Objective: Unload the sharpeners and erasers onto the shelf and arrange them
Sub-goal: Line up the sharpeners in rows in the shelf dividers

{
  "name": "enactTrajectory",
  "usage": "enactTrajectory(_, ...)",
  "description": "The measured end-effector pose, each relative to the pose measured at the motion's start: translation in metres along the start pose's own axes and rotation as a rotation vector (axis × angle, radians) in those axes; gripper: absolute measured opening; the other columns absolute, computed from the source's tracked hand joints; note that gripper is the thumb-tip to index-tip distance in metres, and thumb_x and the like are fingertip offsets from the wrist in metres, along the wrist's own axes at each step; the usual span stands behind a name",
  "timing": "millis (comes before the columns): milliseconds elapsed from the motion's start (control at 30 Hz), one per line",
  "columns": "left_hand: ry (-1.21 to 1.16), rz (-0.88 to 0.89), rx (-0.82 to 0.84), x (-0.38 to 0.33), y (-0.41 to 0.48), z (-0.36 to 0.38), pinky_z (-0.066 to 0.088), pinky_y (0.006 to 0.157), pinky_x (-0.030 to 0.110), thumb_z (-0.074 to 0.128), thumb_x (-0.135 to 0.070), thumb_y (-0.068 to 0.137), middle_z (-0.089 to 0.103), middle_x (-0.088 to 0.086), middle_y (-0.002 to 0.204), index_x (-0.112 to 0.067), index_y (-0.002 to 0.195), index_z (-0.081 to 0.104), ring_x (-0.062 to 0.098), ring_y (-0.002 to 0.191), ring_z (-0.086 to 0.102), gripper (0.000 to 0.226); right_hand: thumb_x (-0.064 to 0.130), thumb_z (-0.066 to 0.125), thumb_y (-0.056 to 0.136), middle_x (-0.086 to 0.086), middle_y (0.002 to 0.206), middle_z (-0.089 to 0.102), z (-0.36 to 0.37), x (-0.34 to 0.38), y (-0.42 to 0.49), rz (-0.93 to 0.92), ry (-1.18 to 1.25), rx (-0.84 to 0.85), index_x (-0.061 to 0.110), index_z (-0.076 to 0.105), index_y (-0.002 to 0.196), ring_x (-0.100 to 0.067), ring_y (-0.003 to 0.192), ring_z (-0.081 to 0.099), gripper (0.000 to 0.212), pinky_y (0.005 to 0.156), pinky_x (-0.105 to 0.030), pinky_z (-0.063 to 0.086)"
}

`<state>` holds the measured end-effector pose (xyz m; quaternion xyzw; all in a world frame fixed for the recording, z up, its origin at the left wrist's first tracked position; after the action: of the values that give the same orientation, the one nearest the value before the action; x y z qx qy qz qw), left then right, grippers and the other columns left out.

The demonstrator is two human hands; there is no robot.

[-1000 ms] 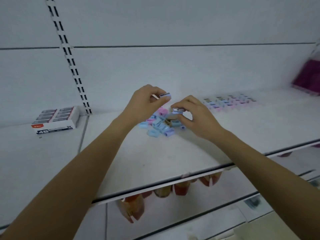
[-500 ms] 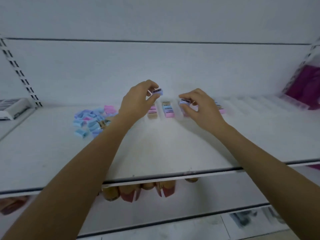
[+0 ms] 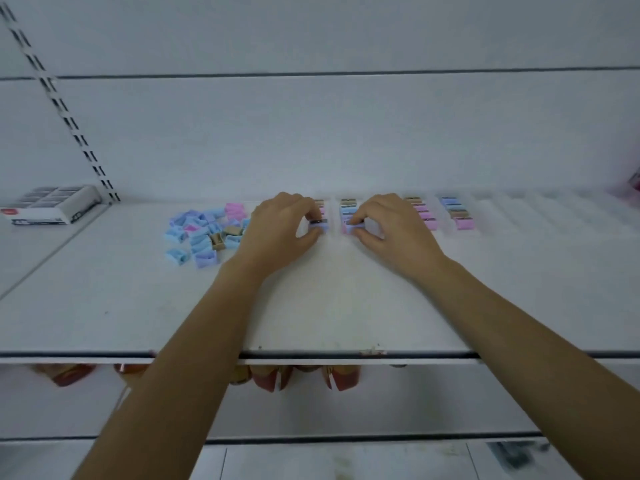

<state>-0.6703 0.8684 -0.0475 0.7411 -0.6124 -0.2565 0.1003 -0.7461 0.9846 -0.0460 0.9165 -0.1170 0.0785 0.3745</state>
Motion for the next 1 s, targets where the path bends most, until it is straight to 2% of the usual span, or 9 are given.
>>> enactTrajectory(167, 0.041, 0.018, 0.028, 0.002, -0.001, 0.004, 0.04, 0.076, 0.034, 0.046, -0.037, 0.075, 0.065, 0.002, 0.082, -0.013, 0.081, 0.066, 0.026, 0.086, 0.057, 0.031, 0.015, 0.065, 0.07, -0.002, 0.074, 0.066, 0.004, 0.003, 0.0, -0.05, -0.111, 0.017, 0.01, 0.065, 0.072, -0.029, 0.077, 0.058, 0.006, 0.069, -0.03, 0.036)
enactTrajectory(500, 0.074, 0.012, 0.031, 0.002, -0.001, 0.01, 0.031, 0.075, 0.03, 0.044, -0.032, 0.075, 0.066, 0.005, 0.089, -0.01, 0.086, 0.066, 0.027, 0.094, 0.054, 0.033, 0.015, 0.063, 0.071, -0.002, 0.076, 0.067, 0.01, 0.001, 0.0, -0.017, -0.129, 0.039, 0.011, 0.065, 0.073, -0.029, 0.082, 0.057, 0.005, 0.074, -0.027, 0.033)
enactTrajectory(667, 0.084, -0.001, 0.007, 0.002, 0.0, 0.011, 0.028, 0.077, 0.028, 0.057, -0.024, 0.085, 0.064, 0.004, 0.096, -0.012, 0.091, 0.065, 0.023, 0.101, 0.05, 0.016, 0.015, 0.063, 0.072, -0.001, 0.076, 0.067, 0.01, 0.0, 0.0, -0.016, -0.144, 0.044, 0.011, 0.066, 0.072, -0.029, 0.082, 0.058, 0.005, 0.074, -0.026, 0.033)
enactTrajectory(867, 0.085, -0.008, 0.002, 0.001, 0.0, 0.01, 0.03, 0.079, 0.028, 0.057, -0.025, 0.087, 0.063, 0.004, 0.101, -0.012, 0.092, 0.066, 0.022, 0.103, 0.049, 0.017, 0.015, 0.062, 0.074, -0.003, 0.075, 0.066, 0.008, 0.0, 0.0, -0.005, -0.135, 0.04, 0.01, 0.068, 0.072, -0.029, 0.08, 0.057, 0.008, 0.073, -0.023, 0.032)
enactTrajectory(1000, 0.077, -0.011, 0.001, 0.001, 0.0, 0.009, 0.031, 0.079, 0.028, 0.057, -0.023, 0.086, 0.064, 0.004, 0.1, -0.012, 0.092, 0.066, 0.023, 0.102, 0.05, 0.016, 0.015, 0.06, 0.073, -0.002, 0.072, 0.066, 0.006, -0.001, -0.001, 0.016, -0.14, 0.028, 0.01, 0.067, 0.071, -0.029, 0.08, 0.057, 0.009, 0.072, -0.027, 0.036)
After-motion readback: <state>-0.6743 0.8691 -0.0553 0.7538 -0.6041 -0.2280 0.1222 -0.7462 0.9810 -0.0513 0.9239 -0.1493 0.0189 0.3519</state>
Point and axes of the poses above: each hand's wrist, its own y-axis towards the middle knuckle, its own z-axis out of the palm, x = y × z, the point moved 9 cm from there along y, towards the middle knuckle
